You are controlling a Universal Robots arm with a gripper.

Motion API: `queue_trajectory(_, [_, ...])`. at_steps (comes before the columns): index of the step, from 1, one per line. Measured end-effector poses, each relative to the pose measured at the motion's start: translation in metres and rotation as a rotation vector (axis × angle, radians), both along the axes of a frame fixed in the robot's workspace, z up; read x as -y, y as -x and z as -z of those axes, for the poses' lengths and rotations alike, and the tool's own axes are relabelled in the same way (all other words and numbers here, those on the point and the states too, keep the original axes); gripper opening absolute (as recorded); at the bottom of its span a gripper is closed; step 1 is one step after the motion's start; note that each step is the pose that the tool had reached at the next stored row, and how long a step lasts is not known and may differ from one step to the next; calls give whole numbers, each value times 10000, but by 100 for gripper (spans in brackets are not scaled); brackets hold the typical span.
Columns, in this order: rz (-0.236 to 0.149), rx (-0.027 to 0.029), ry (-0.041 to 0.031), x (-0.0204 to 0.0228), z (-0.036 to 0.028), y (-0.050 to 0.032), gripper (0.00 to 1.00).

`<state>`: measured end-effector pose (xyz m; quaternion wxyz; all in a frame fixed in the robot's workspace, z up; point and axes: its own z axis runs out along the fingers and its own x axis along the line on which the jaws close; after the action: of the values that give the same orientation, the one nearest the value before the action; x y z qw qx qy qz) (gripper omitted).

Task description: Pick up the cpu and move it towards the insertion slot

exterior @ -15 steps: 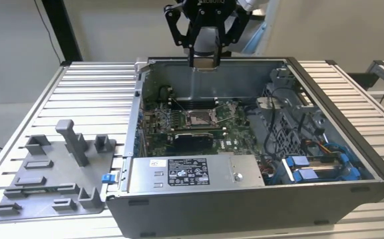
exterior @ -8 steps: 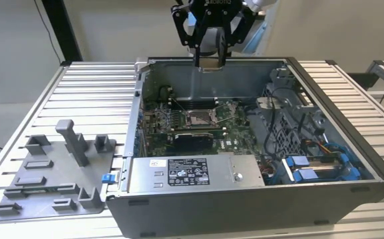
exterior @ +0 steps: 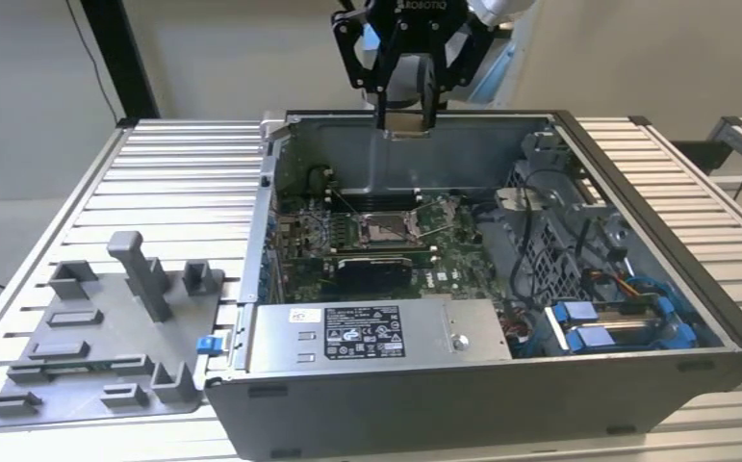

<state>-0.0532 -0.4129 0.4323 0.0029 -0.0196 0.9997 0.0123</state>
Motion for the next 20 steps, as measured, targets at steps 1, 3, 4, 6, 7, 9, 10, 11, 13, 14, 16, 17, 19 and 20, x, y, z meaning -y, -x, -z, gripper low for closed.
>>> queue_trajectory(1, [2, 0, -1, 0, 0, 0, 0])
queue_trajectory(3, [7, 1, -1, -19, 1, 0, 0])
queue_trajectory(4, [8, 0, 0, -40, 1, 0, 0])
queue_trajectory(6, [12, 0, 0, -87, 2, 2, 0])
queue_trajectory(7, [13, 0, 1, -111, 2, 2, 0])
queue_trajectory(9, [16, 1, -2, -159, 4, 3, 0])
queue_trajectory(10, [18, 1, -1, -183, 4, 3, 0])
queue_trajectory(11, [18, 1, -1, -209, 5, 3, 0])
queue_trajectory(13, [19, 0, 0, -272, 8, 4, 0])
queue_trajectory(14, [19, 1, -1, -301, 10, 4, 0])
queue_trajectory(16, [19, 0, 0, -359, 15, 4, 0])
queue_trajectory(17, [20, 0, -1, -385, 19, 4, 0])
queue_trajectory(19, [20, 1, -1, -441, 30, 4, 0])
queue_trajectory(20, [20, 0, -1, -469, 36, 4, 0])
